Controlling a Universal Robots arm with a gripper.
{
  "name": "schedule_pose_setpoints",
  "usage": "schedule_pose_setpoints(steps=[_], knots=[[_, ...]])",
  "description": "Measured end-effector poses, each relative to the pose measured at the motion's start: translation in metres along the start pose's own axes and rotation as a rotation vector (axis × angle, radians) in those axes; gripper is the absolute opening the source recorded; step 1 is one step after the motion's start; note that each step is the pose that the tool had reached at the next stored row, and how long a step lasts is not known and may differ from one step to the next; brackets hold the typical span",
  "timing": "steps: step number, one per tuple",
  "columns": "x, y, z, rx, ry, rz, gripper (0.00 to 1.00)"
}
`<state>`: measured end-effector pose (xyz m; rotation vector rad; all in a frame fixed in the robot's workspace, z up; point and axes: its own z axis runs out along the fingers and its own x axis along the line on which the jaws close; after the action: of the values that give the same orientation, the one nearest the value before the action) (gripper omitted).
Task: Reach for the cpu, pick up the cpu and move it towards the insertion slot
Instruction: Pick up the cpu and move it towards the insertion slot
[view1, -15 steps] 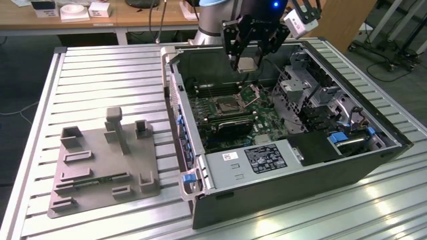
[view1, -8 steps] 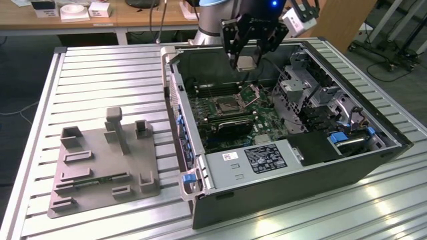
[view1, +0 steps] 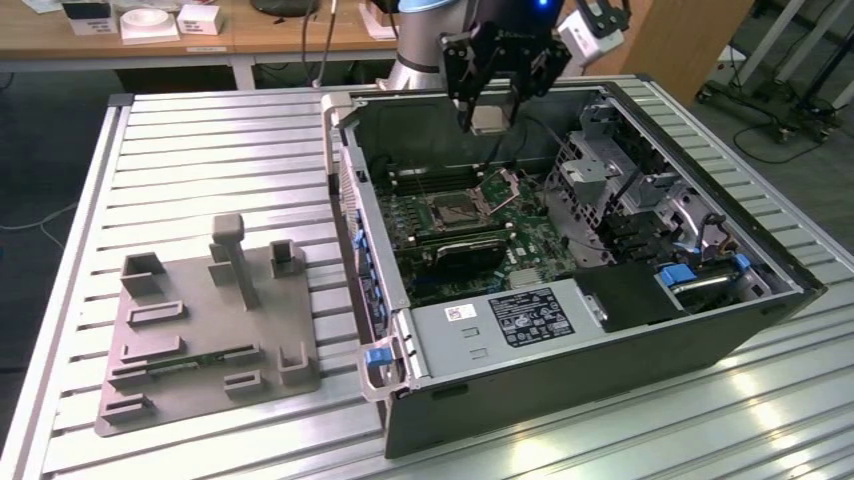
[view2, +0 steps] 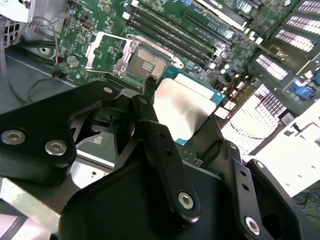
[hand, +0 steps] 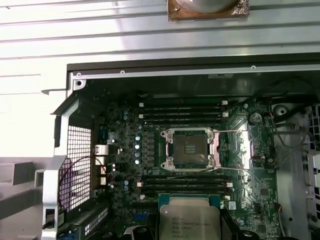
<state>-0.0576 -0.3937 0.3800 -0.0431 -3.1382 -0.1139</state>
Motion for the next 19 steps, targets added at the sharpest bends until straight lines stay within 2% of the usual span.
schedule_pose_setpoints(steps=[19], knots=[[-0.0185,0.0316,0.0092,0.0002,0.0002,-0.001,0.55]])
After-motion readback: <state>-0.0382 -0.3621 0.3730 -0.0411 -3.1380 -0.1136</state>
